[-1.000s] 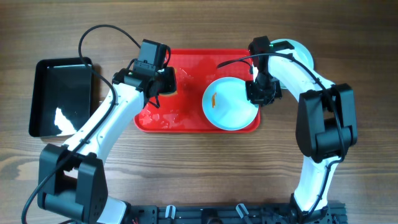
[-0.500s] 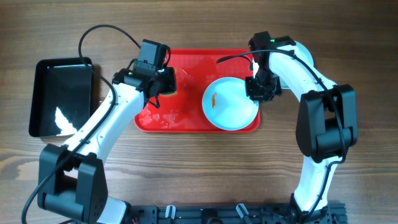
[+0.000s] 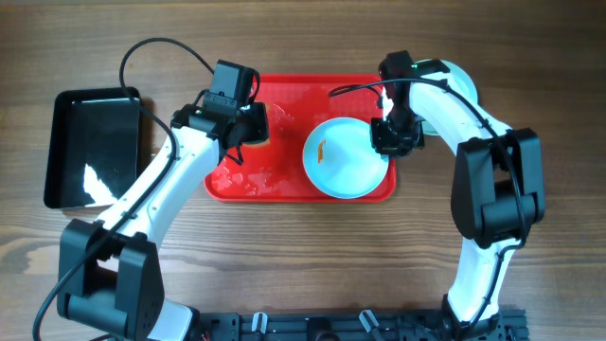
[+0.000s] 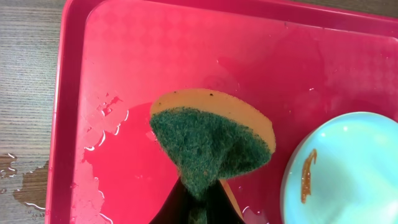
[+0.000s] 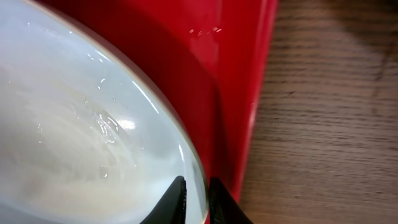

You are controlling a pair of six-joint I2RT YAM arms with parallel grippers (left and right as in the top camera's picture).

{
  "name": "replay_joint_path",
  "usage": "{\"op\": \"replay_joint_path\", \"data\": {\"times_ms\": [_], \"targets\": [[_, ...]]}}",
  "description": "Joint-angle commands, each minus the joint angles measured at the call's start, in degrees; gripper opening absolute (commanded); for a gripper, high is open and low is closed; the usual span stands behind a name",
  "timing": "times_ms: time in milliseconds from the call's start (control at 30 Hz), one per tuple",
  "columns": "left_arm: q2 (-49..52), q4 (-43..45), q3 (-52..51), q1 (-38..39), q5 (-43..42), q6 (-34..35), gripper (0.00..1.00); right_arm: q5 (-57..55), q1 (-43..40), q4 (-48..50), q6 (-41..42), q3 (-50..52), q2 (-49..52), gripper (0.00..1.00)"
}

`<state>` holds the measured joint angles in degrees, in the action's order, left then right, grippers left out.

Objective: Clean dirty plates on tray and stack at the side
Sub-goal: 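Grip the rim of the last plate with the right gripper, then scrub the last plate with the sponge in the left gripper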

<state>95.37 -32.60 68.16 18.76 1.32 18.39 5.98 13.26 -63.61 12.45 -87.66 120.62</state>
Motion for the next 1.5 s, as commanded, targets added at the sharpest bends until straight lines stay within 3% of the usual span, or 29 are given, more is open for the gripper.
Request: {"op": "replay_joint_path", "data": {"times_ms": [0,233,300,467,800,967,1200,1467], "targets": [[0.44,0.20,0.42,0.09,-0.87,0.55,0.04,3.48,0.42,1.38,1.55,0.92,-1.03,0.15],[0.44,-0.63,0.42,0.09,-0.87,0.52,0.04,3.48,2.21,12.31,7.26,8.44,-1.03,0.18],[0.44,-0.63,0.42,0.09,-0.90,0.55,0.04,3.52,2.51,13.55,8.44,8.55,-1.03,0.17],[0.44,-0.63,0.42,0.09,-4.11,0.44,0.04,6.69,4.00,18.56,10.32,8.55,-1.03,0.04],[0.61,0.87,0.42,0.09,-4.72,-0.07,0.04,6.23,13.09,32.72,11.89,8.55,-0.94,0.04],[2.58,2.21,0.42,0.09,-4.70,0.37,0.04,0.11,14.53,33.31,11.72,8.55,-0.94,0.04],[8.17,4.76,0.42,0.09,-4.72,0.66,0.04,-0.02,14.49,33.16,11.74,8.55,-0.94,0.04],[11.54,7.50,0.42,0.11,-6.21,6.54,0.04,1.70,14.49,33.16,13.92,8.55,-0.94,0.04]]}}
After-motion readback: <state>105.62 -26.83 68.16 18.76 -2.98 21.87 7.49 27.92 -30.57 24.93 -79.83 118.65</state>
